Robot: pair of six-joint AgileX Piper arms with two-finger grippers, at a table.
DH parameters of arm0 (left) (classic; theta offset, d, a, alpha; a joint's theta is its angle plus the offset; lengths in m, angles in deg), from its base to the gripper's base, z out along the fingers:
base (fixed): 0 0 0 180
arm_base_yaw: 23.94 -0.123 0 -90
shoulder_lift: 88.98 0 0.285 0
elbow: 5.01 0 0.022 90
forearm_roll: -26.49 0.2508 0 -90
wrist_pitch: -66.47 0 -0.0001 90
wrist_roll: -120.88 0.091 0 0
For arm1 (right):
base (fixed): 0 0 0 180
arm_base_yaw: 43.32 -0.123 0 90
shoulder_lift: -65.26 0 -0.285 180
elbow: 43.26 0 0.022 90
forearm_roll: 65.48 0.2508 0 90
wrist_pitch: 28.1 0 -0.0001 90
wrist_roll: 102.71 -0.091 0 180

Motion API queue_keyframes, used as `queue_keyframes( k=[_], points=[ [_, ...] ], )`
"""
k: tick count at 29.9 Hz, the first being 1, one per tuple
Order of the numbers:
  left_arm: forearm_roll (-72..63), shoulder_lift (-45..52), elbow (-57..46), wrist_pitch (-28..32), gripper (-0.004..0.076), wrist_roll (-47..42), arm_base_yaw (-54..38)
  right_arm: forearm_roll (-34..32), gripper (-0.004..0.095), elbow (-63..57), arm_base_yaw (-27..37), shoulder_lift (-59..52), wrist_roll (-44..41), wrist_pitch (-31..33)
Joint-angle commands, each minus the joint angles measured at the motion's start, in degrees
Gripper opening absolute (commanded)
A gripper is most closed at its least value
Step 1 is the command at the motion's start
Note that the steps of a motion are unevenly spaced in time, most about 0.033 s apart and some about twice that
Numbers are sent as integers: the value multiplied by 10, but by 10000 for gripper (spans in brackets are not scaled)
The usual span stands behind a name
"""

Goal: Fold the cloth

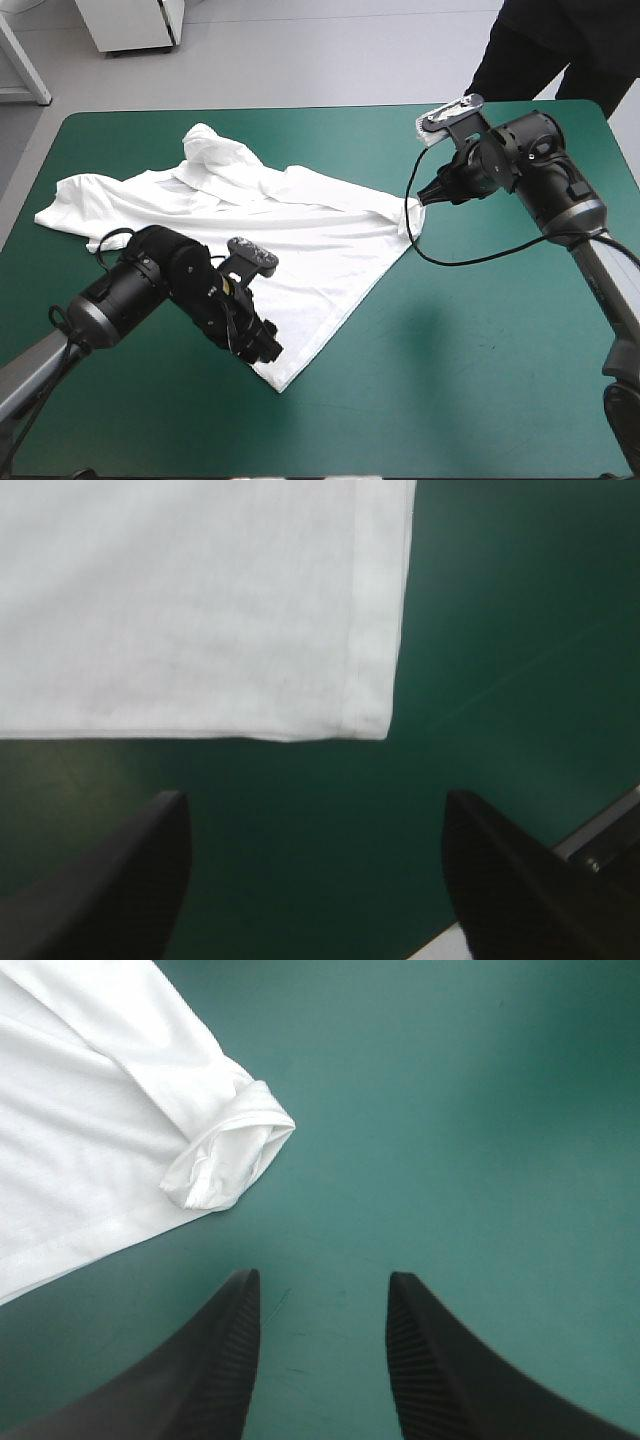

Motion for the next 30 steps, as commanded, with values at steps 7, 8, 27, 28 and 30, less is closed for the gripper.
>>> queue_keyframes(
  k=[7,8,27,28,30],
  points=[
    [-18,-6,-72,72,510,4,32,-4,401,21,8,-15,16,-47],
    [-22,-12,-73,79,510,9,35,-5,401,21,8,-14,16,-48],
    [-24,-143,-73,154,312,21,73,1,401,21,16,29,25,-76],
    [-24,-146,-73,158,255,21,73,0,401,21,20,31,25,-78],
    [-24,-151,-73,160,146,22,73,6,401,21,34,44,25,-78]
  ],
)
